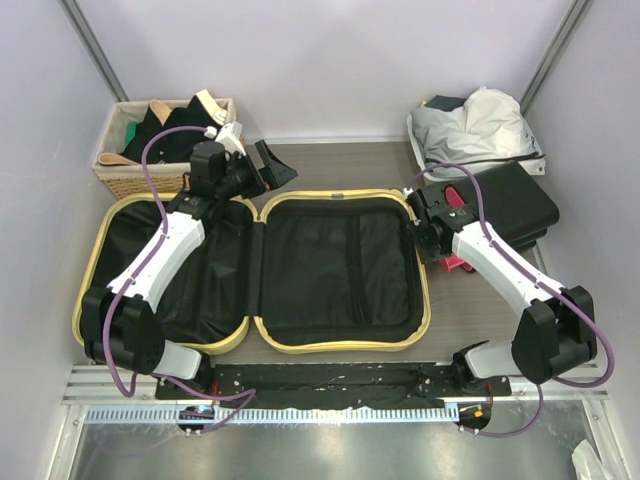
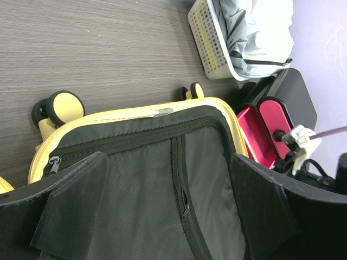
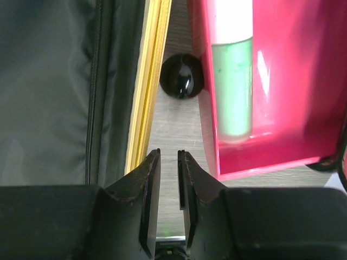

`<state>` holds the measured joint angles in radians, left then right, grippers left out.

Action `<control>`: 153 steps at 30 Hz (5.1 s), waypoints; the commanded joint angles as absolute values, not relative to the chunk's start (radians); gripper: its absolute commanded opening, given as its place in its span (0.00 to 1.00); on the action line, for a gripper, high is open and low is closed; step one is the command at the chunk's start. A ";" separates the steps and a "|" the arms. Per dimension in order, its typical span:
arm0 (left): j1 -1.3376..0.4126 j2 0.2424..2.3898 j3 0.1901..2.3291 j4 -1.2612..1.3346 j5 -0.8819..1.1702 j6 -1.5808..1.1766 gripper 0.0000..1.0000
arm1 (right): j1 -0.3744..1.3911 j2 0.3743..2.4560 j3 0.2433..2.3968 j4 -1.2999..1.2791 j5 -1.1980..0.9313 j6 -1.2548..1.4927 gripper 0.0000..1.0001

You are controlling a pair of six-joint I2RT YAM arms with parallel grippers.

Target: Open, take out, and arrange the luggage

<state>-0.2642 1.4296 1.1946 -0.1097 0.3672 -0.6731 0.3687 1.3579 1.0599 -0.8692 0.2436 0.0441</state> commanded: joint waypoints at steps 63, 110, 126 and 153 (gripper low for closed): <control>-0.301 1.408 1.213 -0.066 0.367 -0.641 1.00 | 0.199 1.388 0.692 -0.199 0.837 0.802 0.54; -0.301 1.408 1.213 -0.060 0.376 -0.643 1.00 | 0.376 1.703 0.976 -0.440 1.242 1.179 0.01; -0.301 1.399 1.209 -0.052 0.380 -0.650 1.00 | 0.336 1.747 1.026 -0.601 1.209 1.266 0.43; -0.301 1.368 1.206 -0.038 0.397 -0.661 1.00 | 0.196 1.893 1.154 -0.801 1.060 1.462 0.13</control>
<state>-0.2970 1.4078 1.1946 -0.0940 0.3790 -0.6540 0.2111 1.8938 1.1374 -0.7467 1.0328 1.3773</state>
